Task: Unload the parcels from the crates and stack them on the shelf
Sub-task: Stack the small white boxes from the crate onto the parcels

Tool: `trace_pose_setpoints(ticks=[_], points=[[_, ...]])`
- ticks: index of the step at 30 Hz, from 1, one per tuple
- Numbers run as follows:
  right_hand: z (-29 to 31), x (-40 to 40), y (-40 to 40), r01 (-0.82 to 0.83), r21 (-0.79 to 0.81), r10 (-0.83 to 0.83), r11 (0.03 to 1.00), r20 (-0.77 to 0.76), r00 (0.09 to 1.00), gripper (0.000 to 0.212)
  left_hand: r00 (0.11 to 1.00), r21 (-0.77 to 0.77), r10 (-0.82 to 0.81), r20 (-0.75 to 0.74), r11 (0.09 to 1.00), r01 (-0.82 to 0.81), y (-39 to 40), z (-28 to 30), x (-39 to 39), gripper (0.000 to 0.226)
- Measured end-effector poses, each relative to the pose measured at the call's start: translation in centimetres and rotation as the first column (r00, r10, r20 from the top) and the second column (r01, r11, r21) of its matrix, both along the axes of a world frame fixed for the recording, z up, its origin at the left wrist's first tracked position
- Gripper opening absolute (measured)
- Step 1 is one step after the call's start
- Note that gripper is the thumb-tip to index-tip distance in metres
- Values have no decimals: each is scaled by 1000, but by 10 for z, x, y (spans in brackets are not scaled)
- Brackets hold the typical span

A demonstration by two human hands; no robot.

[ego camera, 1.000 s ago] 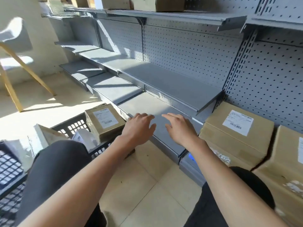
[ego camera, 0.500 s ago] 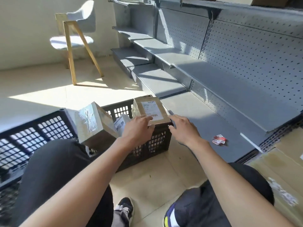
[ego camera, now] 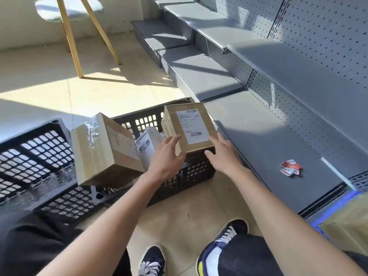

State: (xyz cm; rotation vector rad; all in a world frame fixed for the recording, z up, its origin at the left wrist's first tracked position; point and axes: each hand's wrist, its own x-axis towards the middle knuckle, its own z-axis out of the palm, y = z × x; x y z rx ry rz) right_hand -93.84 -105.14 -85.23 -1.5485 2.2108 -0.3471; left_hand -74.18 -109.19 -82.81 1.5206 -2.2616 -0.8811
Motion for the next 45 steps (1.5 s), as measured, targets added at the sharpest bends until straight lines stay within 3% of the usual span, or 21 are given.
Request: trace_pose_setpoints(ticks=[3, 7, 14, 24, 32, 39, 45], points=[[-18, -8, -18, 39, -22, -39, 999, -6, 999, 60, 995, 80, 54, -88, 996, -47, -15, -19, -14, 60], [-38, -16, -36, 121, -37, -116, 992, 114, 987, 63, 979, 153, 107, -173, 985, -80, -26, -37, -28, 65], [-62, -17, -45, 149, -40, -139, 988, 188, 972, 64, 974, 206, 118, -195, 976, -77, -42, -63, -37, 71], [-49, -4, -36, 197, -105, -168, 975, 238, 957, 72, 921, 327, 206, -330, 941, -93, -37, -51, -28, 82], [-4, 13, -19, 268, -286, -184, 920, 290, 939, 72, 896, 249, 196, -399, 963, -100, -23, 0, -16, 80], [45, 12, 21, 373, -445, -256, 814, 302, 918, 77, 886, 150, 83, -455, 989, -16, 13, 60, -19, 82], [80, -3, 88, 403, -507, -337, 762, 221, 915, 76, 883, 36, -73, -464, 994, 101, 57, 85, -30, 75]])
